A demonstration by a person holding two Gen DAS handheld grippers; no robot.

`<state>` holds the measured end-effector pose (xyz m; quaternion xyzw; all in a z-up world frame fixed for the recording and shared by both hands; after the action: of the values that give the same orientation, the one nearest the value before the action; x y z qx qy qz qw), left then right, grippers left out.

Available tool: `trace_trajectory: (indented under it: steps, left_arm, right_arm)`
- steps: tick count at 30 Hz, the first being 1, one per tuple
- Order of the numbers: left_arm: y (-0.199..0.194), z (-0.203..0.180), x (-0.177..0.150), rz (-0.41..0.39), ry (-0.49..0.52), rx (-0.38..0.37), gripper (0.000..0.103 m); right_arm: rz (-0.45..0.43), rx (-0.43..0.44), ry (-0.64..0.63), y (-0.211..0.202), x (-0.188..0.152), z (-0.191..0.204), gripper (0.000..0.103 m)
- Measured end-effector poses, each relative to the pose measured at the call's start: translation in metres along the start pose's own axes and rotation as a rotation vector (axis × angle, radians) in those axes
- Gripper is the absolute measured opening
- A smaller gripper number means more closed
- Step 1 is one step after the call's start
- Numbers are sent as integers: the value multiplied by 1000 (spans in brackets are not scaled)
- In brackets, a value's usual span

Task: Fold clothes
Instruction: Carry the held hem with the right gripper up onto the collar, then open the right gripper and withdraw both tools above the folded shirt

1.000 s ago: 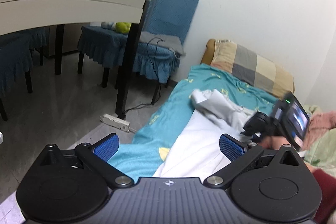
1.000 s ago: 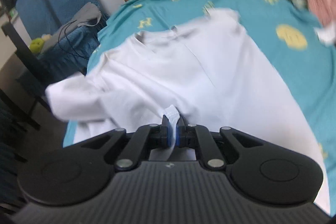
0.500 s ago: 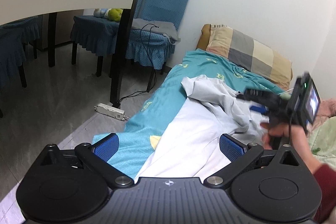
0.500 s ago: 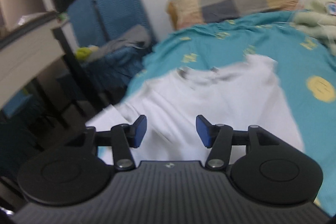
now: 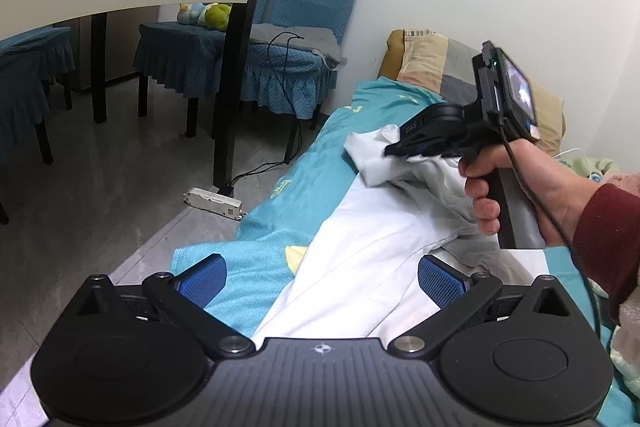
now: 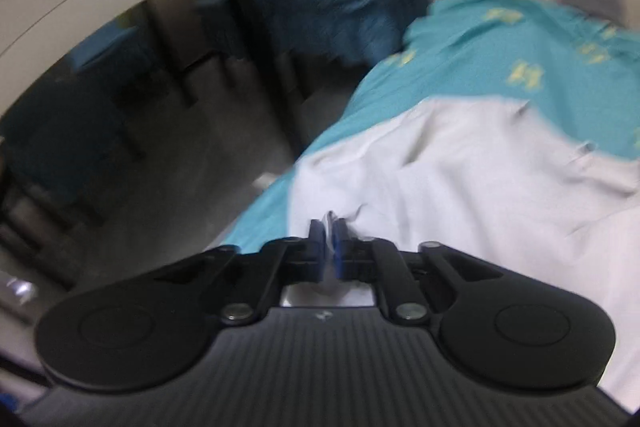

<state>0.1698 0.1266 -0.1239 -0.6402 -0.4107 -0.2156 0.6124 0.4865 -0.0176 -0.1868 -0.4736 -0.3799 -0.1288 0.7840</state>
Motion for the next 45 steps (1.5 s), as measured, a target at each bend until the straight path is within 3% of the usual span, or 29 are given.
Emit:
trace_trajectory:
  steps: [5, 8, 13, 20, 22, 24, 25, 33, 40, 43, 45]
  left_arm:
    - [-3, 0, 0, -10, -3, 2, 103]
    - [-3, 0, -1, -12, 1, 4, 103]
    - [-1, -3, -3, -9, 31, 11, 103]
    - [10, -6, -6, 11, 63, 29, 103]
    - [10, -8, -6, 6, 74, 42, 103]
    - [9, -9, -5, -9, 96, 68, 103]
    - [8, -10, -5, -17, 111, 78, 103]
    - [-13, -19, -4, -88, 201, 119, 102]
    - [-37, -10, -7, -74, 195, 96, 102]
    - [-46, -10, -8, -53, 207, 84, 101]
    - [-53, -11, -8, -41, 216, 74, 100]
  right_arm:
    - [-311, -129, 166, -54, 23, -32, 6]
    - [-401, -258, 258, -72, 26, -64, 6]
    - [-364, -364, 366, -59, 8, -109, 6]
    - [-301, -395, 420, -38, -22, -124, 10]
    - [-300, -398, 401, -47, -22, -116, 20]
    - [-306, -409, 352, -63, -20, -102, 60]
    - [-314, -411, 324, -74, -20, -94, 67]
    - [-338, -274, 234, -198, -59, -6, 68]
    - [-293, -245, 242, -309, -164, 53, 68]
    - [-292, -262, 260, -336, -207, 63, 68]
    - [-282, -248, 273, -345, -218, 64, 68]
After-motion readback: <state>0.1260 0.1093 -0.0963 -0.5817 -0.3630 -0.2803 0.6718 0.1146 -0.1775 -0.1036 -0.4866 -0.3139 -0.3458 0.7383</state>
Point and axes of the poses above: each gripper's, at about its wrist camera, not at the fingertips, and y roughly the way its jaws point, z to its left, x to its top, the point moved 7 cm from there along y, roughly the way its jaws point, and after that the axes turned 5 degrees about x, right-handed, at the moved point
